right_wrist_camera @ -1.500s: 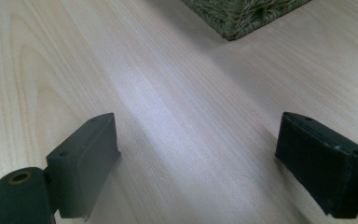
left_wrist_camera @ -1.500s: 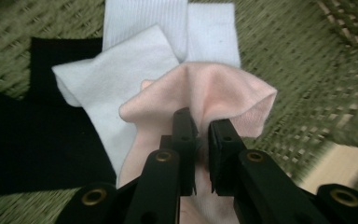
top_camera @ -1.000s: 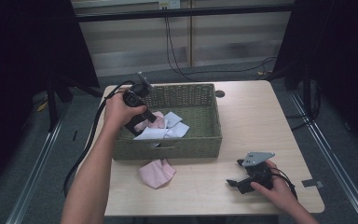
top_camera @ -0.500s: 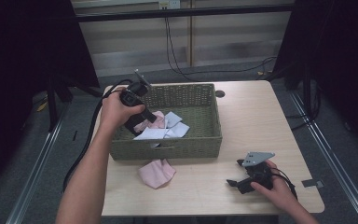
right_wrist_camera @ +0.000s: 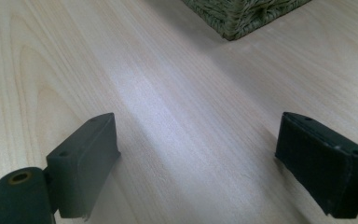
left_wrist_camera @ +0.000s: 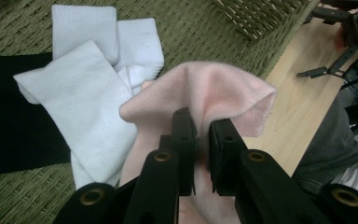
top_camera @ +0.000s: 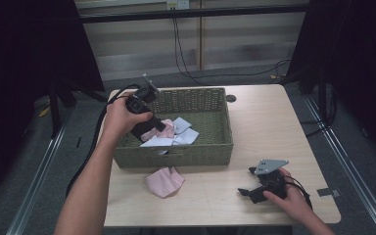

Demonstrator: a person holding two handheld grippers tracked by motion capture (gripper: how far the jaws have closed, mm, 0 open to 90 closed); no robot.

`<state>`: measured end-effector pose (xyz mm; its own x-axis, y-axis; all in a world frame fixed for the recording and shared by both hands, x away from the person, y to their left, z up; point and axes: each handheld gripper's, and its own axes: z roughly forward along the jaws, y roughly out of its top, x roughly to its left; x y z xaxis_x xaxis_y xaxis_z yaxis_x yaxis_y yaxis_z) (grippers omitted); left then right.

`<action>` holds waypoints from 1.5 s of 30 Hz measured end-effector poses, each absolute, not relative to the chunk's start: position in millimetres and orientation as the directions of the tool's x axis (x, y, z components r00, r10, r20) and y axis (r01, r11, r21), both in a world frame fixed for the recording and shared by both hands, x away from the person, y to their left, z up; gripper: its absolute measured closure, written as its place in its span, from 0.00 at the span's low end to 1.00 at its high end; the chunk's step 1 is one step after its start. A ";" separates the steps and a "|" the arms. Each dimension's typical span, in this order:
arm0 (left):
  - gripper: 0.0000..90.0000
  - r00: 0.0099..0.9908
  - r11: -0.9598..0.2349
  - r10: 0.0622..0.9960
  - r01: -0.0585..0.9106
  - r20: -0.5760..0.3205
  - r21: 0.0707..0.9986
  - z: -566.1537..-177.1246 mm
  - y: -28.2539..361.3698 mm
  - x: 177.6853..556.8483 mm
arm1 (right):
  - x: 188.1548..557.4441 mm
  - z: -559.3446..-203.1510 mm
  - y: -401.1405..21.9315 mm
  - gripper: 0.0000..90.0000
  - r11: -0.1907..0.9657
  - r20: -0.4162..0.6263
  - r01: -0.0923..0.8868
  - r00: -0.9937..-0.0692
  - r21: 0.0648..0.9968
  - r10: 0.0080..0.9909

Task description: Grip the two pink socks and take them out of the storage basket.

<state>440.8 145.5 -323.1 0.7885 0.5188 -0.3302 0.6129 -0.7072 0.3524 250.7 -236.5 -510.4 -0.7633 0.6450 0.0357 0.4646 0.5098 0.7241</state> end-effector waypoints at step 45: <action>0.89 0.858 -0.784 0.390 0.499 -0.333 0.368 -312.8 127.5 394.7 | 250.6 -510.4 -236.5 0.13 0.510 0.036 0.465 -0.763 0.723 0.645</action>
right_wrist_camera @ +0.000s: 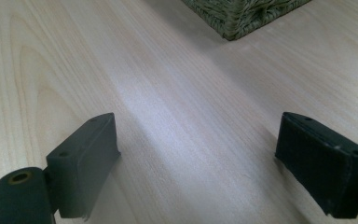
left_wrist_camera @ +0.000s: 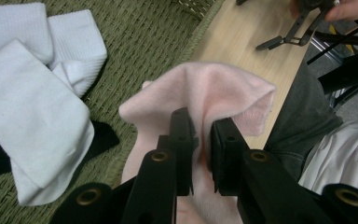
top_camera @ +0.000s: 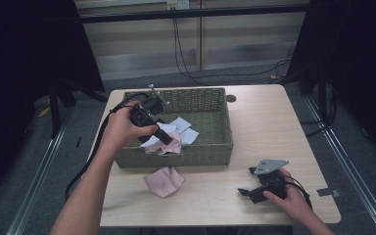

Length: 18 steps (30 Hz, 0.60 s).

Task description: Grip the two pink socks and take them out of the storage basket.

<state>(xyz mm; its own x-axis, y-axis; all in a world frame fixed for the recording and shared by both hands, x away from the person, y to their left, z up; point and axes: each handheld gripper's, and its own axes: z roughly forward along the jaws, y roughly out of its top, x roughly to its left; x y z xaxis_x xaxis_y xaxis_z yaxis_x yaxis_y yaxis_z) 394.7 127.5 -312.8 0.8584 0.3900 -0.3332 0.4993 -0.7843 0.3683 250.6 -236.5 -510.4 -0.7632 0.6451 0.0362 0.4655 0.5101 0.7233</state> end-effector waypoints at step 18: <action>0.88 0.880 -0.803 0.336 0.454 -0.337 0.386 -322.6 111.8 374.6 | 250.6 -510.4 -236.6 0.13 0.513 0.035 0.464 -0.765 0.722 0.643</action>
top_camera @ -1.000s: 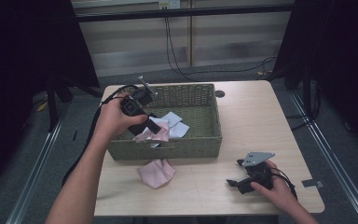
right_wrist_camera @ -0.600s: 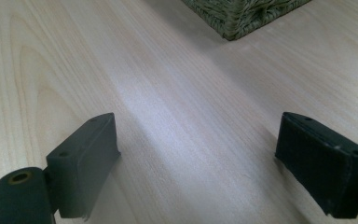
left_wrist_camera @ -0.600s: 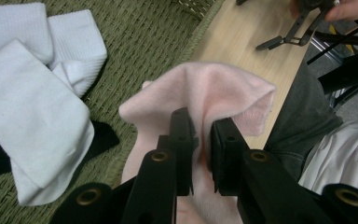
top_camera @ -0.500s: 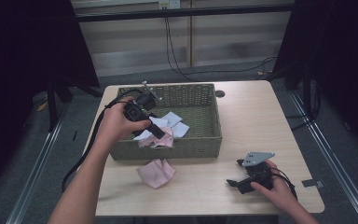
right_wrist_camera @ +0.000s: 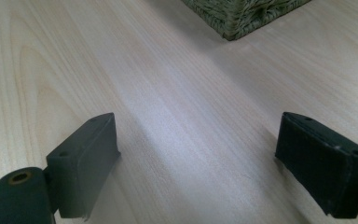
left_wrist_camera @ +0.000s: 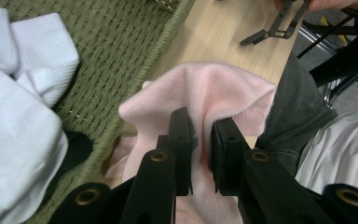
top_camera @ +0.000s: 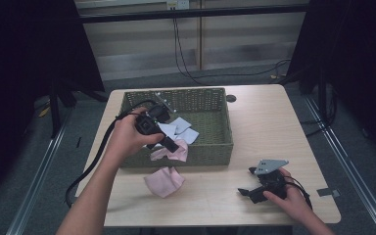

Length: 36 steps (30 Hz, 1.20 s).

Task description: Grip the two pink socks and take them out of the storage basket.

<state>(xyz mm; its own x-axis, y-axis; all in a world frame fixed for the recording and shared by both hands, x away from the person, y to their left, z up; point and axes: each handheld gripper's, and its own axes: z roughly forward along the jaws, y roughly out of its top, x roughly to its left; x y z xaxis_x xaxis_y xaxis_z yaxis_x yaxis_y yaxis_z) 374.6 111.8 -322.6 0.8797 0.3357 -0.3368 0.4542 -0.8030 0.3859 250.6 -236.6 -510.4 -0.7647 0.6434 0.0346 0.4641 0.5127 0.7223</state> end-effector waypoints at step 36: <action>0.54 0.884 -0.790 0.338 0.453 -0.324 0.412 -353.7 119.5 361.5 | 250.2 -510.3 -236.6 0.13 0.514 0.035 0.464 -0.766 0.722 0.642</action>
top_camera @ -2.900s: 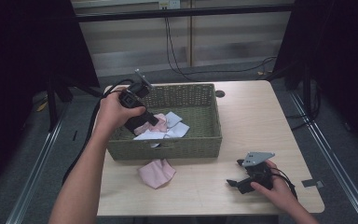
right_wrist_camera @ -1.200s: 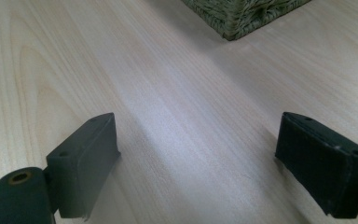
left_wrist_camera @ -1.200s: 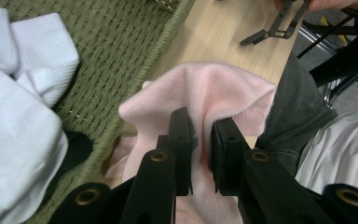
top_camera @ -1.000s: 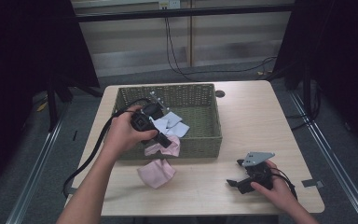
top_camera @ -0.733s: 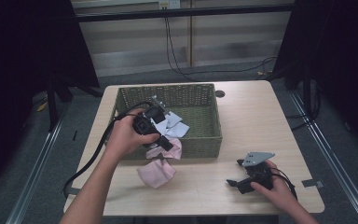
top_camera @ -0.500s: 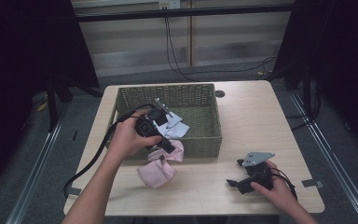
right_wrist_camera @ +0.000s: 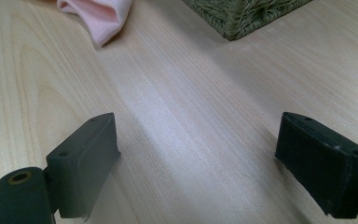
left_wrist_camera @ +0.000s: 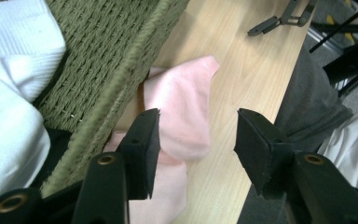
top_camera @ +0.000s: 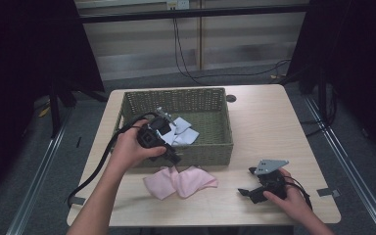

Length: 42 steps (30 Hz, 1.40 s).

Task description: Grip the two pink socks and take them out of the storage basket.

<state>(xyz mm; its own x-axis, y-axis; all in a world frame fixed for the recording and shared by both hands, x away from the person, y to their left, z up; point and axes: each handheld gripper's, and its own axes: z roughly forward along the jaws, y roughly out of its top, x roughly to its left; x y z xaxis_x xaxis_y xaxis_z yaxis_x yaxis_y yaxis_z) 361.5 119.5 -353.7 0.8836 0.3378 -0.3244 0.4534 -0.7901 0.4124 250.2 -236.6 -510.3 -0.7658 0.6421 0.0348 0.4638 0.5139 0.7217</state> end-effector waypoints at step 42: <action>0.28 0.896 -0.776 0.379 0.444 -0.232 0.448 -398.0 172.5 337.0 | 250.1 -510.4 -236.6 0.13 0.513 0.035 0.464 -0.765 0.722 0.643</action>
